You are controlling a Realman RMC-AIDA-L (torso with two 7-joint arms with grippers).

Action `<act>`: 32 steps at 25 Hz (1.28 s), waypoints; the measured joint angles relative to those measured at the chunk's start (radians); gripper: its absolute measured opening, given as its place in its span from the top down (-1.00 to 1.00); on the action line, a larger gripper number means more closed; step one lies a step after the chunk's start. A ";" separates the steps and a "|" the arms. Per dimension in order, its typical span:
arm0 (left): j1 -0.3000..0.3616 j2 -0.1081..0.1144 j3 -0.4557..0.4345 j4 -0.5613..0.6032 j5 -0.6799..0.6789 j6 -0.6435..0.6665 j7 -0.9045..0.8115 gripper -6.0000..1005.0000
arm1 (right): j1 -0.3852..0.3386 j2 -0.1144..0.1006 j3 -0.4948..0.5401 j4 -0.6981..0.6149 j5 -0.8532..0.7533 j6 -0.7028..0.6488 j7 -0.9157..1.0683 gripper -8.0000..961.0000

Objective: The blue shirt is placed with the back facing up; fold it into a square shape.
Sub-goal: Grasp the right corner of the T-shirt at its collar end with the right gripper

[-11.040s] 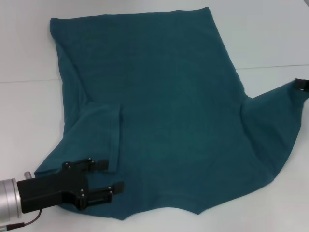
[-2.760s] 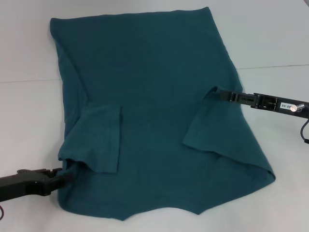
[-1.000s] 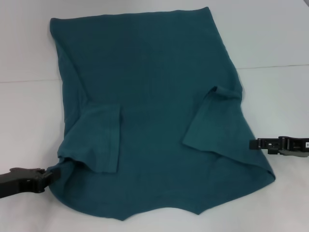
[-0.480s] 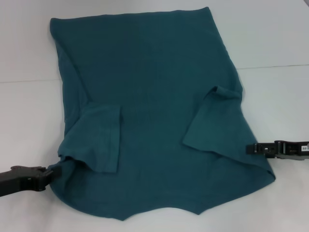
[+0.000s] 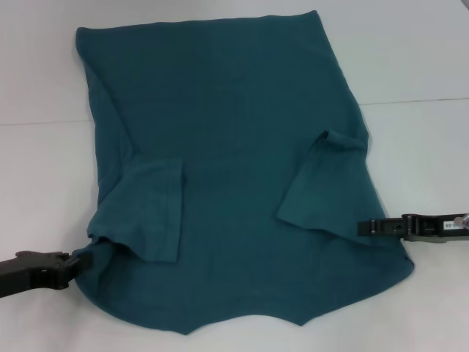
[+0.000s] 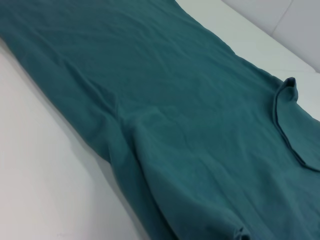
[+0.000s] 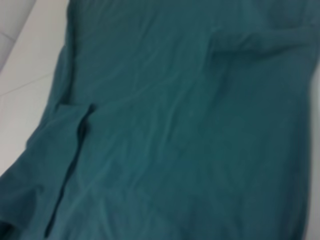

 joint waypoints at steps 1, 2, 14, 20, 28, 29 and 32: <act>0.000 0.000 0.000 0.000 0.000 0.000 0.000 0.93 | 0.003 0.003 0.000 -0.001 0.000 -0.009 -0.002 -0.87; 0.000 0.000 0.000 0.000 -0.001 0.000 0.000 0.93 | 0.005 0.005 0.000 -0.001 0.000 -0.018 -0.004 -0.87; 0.000 -0.001 0.000 -0.001 -0.003 -0.008 0.001 0.93 | 0.014 0.009 0.014 -0.002 0.049 -0.130 -0.048 -0.87; 0.000 -0.003 0.000 -0.003 -0.004 -0.014 0.001 0.93 | 0.009 0.009 0.013 -0.002 0.053 -0.144 -0.046 -0.87; -0.001 -0.003 -0.001 -0.005 -0.005 -0.016 0.001 0.93 | -0.022 -0.001 0.033 -0.001 0.053 -0.121 -0.042 -0.87; -0.001 -0.003 0.000 -0.005 -0.005 -0.016 0.001 0.93 | -0.026 -0.002 0.034 -0.001 0.053 -0.116 -0.042 -0.87; -0.004 -0.003 0.000 -0.005 -0.005 -0.016 0.001 0.93 | -0.033 -0.007 0.035 -0.002 0.044 -0.102 -0.029 -0.87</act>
